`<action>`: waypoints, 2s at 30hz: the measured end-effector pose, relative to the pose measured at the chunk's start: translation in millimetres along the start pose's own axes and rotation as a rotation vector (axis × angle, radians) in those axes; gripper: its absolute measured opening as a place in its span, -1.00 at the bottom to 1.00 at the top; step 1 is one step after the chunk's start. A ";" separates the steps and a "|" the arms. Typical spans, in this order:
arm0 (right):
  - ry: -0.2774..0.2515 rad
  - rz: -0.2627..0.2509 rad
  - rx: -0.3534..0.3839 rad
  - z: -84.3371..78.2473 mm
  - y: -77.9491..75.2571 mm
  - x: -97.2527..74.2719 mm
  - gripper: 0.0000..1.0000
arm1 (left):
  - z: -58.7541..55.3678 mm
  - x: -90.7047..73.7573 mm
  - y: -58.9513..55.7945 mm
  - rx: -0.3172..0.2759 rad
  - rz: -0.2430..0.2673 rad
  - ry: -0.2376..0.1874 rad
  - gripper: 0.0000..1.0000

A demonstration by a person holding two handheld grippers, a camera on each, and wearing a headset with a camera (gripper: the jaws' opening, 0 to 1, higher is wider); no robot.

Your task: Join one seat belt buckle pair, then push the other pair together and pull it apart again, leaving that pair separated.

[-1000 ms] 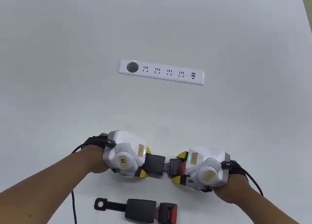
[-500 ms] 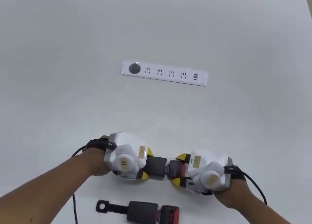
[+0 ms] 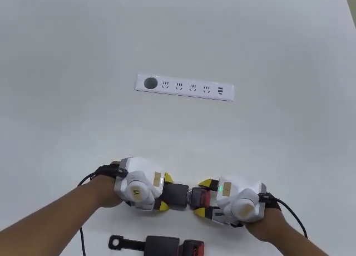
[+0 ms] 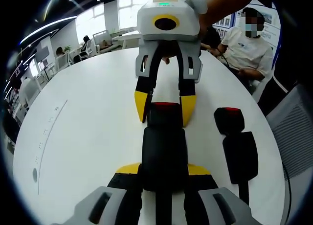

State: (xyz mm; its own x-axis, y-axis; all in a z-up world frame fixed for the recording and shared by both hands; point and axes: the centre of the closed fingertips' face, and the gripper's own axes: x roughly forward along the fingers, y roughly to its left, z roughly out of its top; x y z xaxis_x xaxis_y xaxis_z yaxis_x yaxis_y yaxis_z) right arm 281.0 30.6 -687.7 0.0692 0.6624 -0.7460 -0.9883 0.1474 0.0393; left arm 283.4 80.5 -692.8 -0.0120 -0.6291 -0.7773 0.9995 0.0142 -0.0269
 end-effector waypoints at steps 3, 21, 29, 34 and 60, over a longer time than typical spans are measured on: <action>-0.017 0.000 0.006 1.2 0.2 -1.3 -0.37 | 1.0 -0.5 -0.3 0.001 -0.001 -0.008 -0.35; -0.114 -0.007 0.045 3.3 -2.3 -3.7 -0.37 | 4.8 -1.8 1.3 0.007 -0.015 -0.021 -0.34; -0.109 -0.002 0.040 5.4 -1.7 -4.6 -0.36 | 3.9 -0.9 2.5 -0.007 -0.009 -0.010 -0.34; -0.102 -0.001 0.038 6.1 -1.4 -4.6 -0.36 | 2.4 -0.3 2.8 -0.013 -0.005 0.000 -0.34; -0.010 0.000 0.002 -8.3 -4.5 -14.1 -0.36 | 2.1 -0.9 2.0 -0.006 -0.001 0.072 -0.33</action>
State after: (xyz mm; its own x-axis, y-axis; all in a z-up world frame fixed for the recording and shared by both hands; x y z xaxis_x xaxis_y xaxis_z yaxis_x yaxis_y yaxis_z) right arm 283.3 14.5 -682.9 0.0705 0.6697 -0.7392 -0.9881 0.1487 0.0405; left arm 285.4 79.5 -690.8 -0.0151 -0.5719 -0.8202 0.9993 0.0183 -0.0312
